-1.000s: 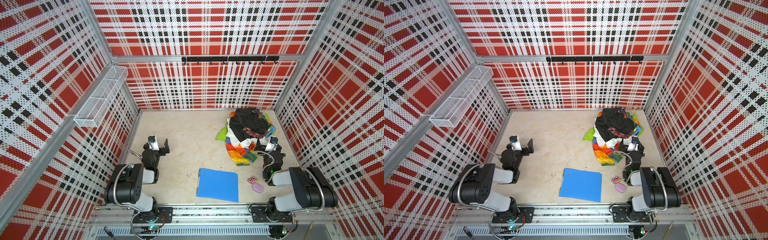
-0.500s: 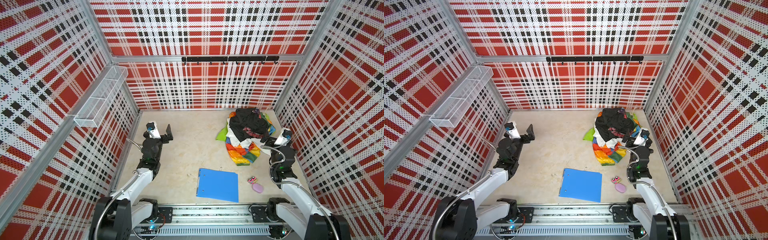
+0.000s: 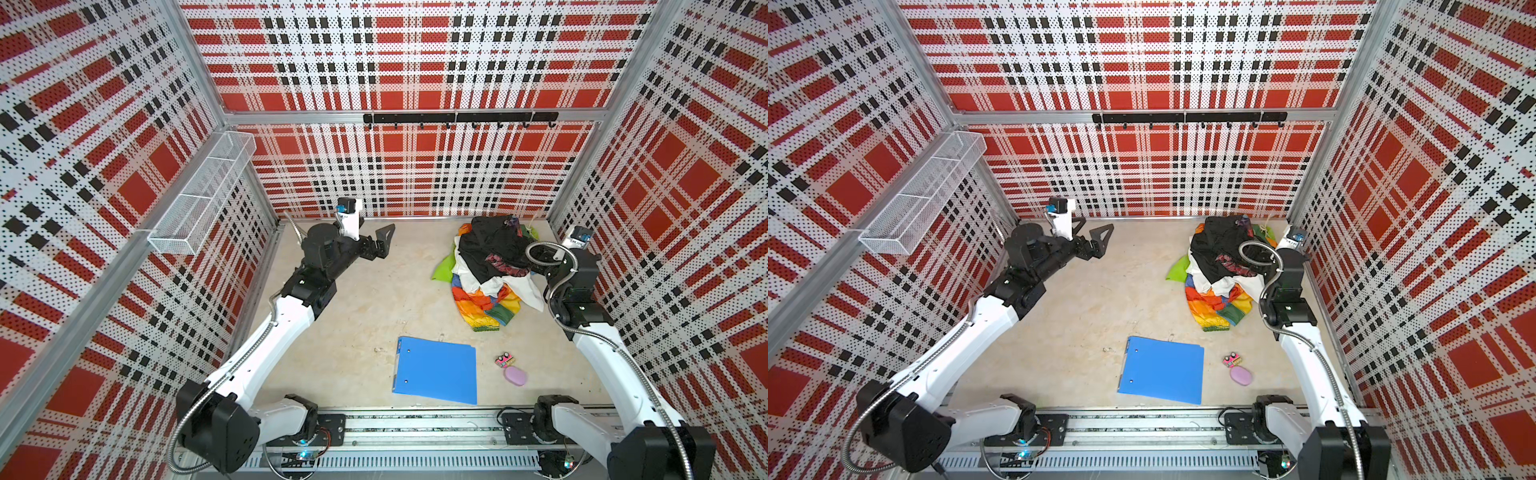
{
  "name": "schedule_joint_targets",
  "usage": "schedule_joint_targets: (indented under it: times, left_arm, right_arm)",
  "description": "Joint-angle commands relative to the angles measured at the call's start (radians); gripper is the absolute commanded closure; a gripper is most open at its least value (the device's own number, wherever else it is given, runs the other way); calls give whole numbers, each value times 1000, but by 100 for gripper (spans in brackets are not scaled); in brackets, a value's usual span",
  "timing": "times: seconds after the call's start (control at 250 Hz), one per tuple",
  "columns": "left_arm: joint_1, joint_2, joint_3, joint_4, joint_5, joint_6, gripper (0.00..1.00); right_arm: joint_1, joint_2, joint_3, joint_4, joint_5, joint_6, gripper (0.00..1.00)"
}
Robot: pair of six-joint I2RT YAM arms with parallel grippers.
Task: Pick out a specific cloth from the pile
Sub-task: 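Raise the left gripper over the table while the right gripper moves above the pile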
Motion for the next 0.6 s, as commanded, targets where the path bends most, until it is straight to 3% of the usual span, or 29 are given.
schedule_joint_targets:
  times: [0.0, 0.596]
  left_arm:
    - [-16, 26, 38, -220, 177, 97, 1]
    - [-161, 46, 6, -302, 89, 154, 1]
  right_arm:
    - [3, 39, 47, -88, -52, 38, 0]
    - [-24, 391, 271, -254, -214, 29, 0]
